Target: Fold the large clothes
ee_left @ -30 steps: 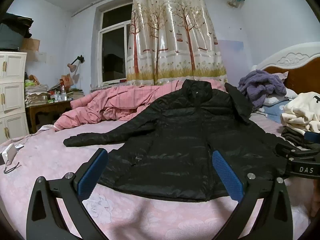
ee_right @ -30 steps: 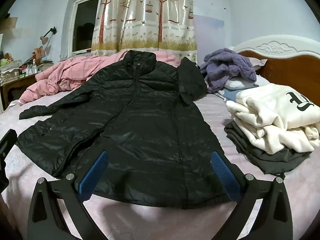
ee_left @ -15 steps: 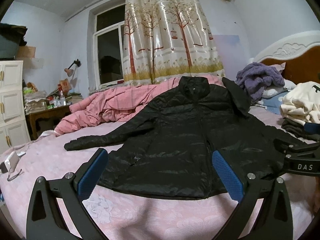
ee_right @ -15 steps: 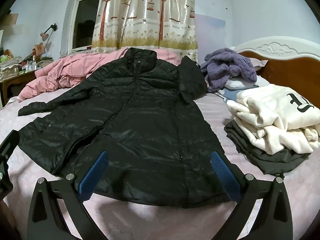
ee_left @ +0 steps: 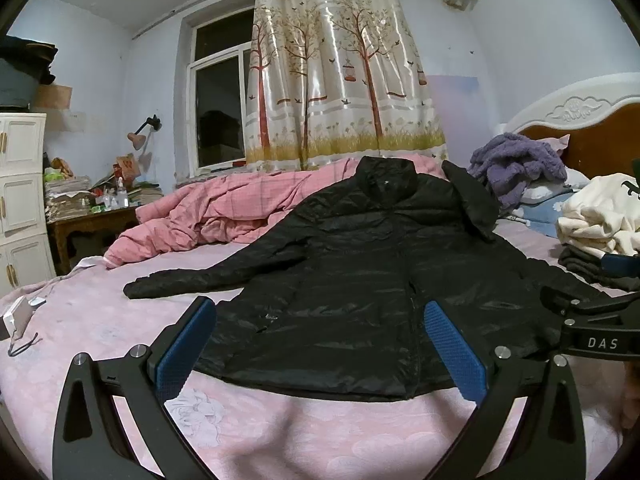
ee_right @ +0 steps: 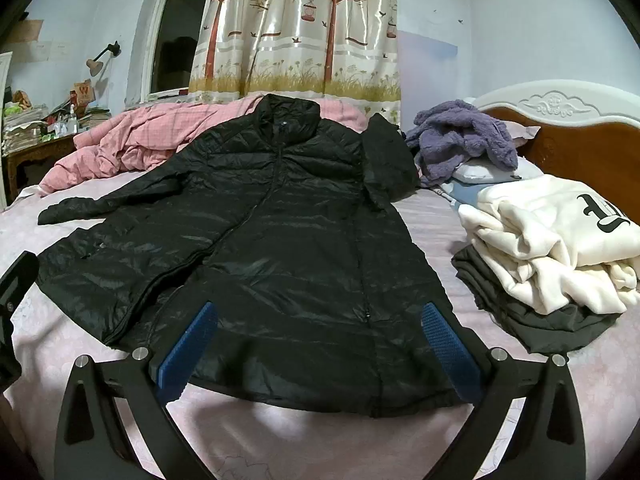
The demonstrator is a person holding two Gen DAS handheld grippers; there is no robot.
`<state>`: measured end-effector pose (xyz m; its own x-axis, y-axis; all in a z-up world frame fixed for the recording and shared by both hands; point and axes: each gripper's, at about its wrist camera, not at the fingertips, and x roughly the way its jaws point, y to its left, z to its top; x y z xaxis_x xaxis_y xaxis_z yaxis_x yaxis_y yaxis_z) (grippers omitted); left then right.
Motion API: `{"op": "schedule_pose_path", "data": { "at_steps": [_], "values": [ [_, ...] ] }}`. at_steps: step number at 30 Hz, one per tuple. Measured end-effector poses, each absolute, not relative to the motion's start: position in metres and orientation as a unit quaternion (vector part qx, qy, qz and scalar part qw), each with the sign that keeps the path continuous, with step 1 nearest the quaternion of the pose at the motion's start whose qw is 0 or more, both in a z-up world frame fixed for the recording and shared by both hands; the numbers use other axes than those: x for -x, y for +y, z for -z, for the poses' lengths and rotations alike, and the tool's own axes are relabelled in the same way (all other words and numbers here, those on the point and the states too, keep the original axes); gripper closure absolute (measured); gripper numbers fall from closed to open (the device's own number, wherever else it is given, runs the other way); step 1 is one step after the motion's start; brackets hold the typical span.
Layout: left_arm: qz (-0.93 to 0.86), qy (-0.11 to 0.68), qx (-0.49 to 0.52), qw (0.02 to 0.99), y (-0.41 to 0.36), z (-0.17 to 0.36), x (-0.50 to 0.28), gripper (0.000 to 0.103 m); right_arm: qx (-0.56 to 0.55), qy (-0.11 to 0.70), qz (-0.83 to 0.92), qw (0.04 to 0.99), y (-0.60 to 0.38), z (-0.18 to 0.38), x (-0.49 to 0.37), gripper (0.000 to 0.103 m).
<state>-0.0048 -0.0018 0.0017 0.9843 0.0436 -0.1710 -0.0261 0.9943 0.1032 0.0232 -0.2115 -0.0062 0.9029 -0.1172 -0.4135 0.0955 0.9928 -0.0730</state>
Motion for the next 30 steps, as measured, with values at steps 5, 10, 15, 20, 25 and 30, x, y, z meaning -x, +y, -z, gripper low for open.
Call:
{"op": "schedule_pose_path", "data": {
  "at_steps": [5, 10, 15, 20, 25, 30],
  "values": [
    [-0.018, 0.087, -0.050, 0.995, -0.0013, -0.0020, 0.0052, 0.000, 0.028, 0.213, 0.055, 0.975, -0.2119, 0.0060, -0.0236, 0.000],
    [-0.019, 0.085, -0.055, 0.995, -0.0010, -0.0024, 0.0053, 0.000, 0.029, 0.213, 0.052, 0.975, -0.2110, 0.0061, -0.0237, 0.000],
    [-0.019, 0.084, -0.057, 0.995, -0.0009, -0.0023, 0.0054, 0.000, 0.029, 0.212, 0.052, 0.975, -0.2108, 0.0060, -0.0234, 0.000],
    [-0.024, 0.097, -0.050, 0.994, 0.0013, 0.0001, 0.0010, 0.000, 0.031, 0.212, 0.053, 0.975, -0.2113, 0.0060, -0.0238, 0.000],
    [-0.024, 0.101, -0.037, 0.994, 0.0062, 0.0011, -0.0009, 0.000, 0.031, 0.212, 0.053, 0.975, -0.2111, 0.0063, -0.0237, 0.000],
    [-0.026, 0.092, -0.037, 0.995, 0.0072, 0.0005, 0.0004, 0.000, 0.032, 0.212, 0.053, 0.975, -0.2108, 0.0064, -0.0238, 0.000]
  ]
}}
